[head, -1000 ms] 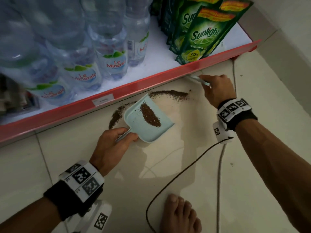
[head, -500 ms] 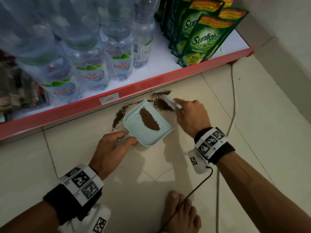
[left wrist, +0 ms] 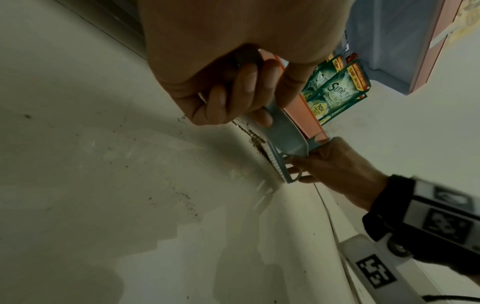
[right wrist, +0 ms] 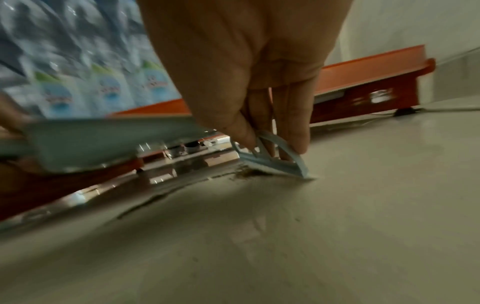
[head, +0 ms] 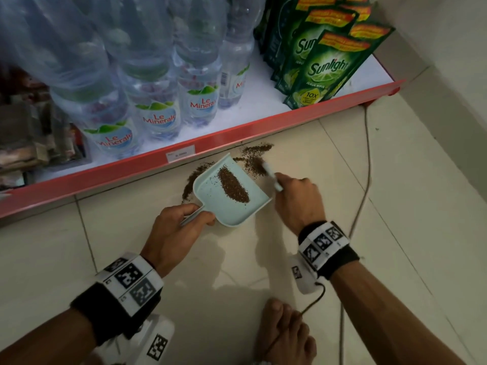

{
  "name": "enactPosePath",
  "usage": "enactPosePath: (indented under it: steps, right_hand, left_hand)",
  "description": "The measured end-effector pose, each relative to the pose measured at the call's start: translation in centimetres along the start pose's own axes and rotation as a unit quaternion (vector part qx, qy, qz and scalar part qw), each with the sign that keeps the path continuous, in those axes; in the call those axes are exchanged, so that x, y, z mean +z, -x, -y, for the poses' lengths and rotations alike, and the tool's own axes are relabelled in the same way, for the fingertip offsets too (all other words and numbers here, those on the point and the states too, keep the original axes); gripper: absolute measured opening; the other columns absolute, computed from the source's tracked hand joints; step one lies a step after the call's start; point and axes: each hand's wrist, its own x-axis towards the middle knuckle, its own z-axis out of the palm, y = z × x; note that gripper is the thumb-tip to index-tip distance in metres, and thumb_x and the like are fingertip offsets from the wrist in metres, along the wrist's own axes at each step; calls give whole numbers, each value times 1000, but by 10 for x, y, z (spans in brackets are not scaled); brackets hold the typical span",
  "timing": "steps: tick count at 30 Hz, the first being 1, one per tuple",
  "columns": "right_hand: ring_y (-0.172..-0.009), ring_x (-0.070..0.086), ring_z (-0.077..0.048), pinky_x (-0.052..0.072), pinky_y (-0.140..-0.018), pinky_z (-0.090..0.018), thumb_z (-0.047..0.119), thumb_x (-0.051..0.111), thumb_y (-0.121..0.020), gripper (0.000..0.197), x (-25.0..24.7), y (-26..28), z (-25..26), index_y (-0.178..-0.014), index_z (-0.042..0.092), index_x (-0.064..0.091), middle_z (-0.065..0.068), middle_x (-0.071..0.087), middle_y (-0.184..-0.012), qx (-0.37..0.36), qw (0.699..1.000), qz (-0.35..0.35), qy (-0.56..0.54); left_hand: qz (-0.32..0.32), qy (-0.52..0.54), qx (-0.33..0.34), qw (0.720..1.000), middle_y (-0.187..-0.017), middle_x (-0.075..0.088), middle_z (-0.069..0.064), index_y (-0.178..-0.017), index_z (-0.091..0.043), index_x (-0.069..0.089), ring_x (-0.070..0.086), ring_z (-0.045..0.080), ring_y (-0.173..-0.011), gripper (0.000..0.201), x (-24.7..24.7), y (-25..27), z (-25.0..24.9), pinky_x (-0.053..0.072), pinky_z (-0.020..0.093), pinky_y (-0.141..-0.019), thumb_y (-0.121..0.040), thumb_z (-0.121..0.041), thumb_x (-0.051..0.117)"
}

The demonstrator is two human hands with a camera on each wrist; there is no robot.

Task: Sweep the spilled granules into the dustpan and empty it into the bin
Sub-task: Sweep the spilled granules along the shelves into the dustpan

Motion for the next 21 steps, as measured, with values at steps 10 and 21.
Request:
enactPosePath:
  steps: [10, 21]
  right_hand:
    - [-95, 60, -44, 48, -75, -44, 12, 49, -96, 27, -30, -104, -38, -117, 18, 65, -23, 63, -106, 132, 985, -90, 59]
    - [-49, 44, -26, 49, -54, -33, 14, 46, -94, 28, -4, -44, 23, -114, 20, 65, -5, 52, -59, -102, 995, -20, 1]
  left_hand:
    - [-12, 8, -20, 1000, -38, 44, -14, -74, -15, 74, 37, 6, -48, 23, -6, -1, 5, 29, 29, -53, -87, -33, 66]
    - [-39, 36, -50, 997, -39, 45, -13, -70, -23, 75, 40, 11, -49, 23, -30, 3, 14, 31, 31, -53, -76, -42, 63]
